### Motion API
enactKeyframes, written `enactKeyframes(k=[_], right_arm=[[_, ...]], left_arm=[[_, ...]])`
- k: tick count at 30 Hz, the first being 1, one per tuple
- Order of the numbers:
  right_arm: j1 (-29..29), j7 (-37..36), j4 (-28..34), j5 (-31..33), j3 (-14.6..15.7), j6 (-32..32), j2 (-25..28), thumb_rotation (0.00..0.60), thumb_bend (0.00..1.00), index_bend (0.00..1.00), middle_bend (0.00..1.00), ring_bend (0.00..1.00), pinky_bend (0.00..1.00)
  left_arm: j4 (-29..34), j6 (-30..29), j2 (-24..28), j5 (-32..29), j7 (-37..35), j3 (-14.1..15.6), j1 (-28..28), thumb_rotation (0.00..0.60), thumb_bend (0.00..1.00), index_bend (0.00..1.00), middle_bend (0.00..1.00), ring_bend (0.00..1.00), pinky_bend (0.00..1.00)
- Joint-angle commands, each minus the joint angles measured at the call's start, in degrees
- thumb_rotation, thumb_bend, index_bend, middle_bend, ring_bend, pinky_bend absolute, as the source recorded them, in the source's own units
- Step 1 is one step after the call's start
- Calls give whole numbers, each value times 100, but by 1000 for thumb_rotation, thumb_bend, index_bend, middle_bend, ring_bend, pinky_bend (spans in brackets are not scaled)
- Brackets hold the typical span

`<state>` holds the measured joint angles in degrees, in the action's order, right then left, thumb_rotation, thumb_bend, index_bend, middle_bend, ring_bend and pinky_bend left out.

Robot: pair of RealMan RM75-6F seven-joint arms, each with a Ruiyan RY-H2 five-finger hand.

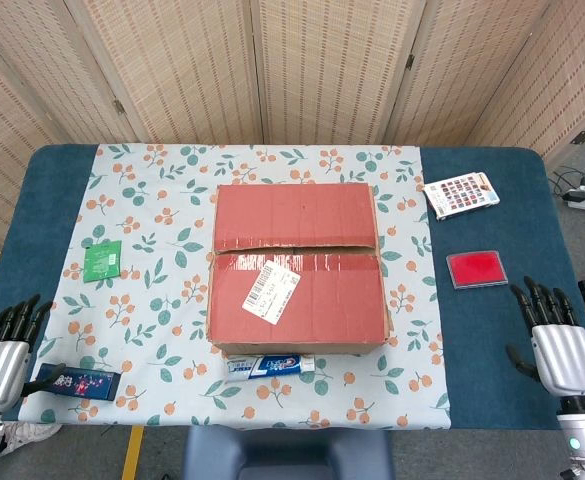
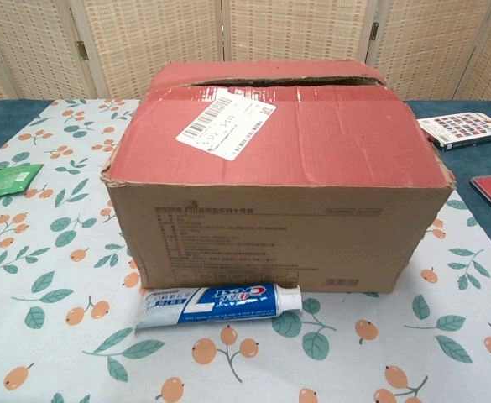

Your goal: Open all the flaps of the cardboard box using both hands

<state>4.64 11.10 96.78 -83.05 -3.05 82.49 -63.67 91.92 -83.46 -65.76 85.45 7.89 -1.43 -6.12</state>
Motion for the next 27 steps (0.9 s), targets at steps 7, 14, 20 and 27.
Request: enactKeyframes(k=[7,14,20,27], right_arm=[[-24,-56,2,-136,36,76,17,600,345,0,0,0,0],[415,124,119,128,-214,-526,180,600,346,0,0,5,0],[1171,-519,159,232,-714,-1278,304,600,343,50,0,32,0],[2156,-1339,-462,195,-1109,-2149,-121,600,340,125,5,61,0]], left_arm=[[30,67,7,35,18,5,-50,600,269,8,36,39,115],[18,-158,67,29,-117,-43,49,600,269,9,36,40,57],[5,-228,99,-34,-223,-101,83,600,269,10,36,44,57],[-54,-105,72,-278,-170,-189,55,600,269,16,36,43,46]])
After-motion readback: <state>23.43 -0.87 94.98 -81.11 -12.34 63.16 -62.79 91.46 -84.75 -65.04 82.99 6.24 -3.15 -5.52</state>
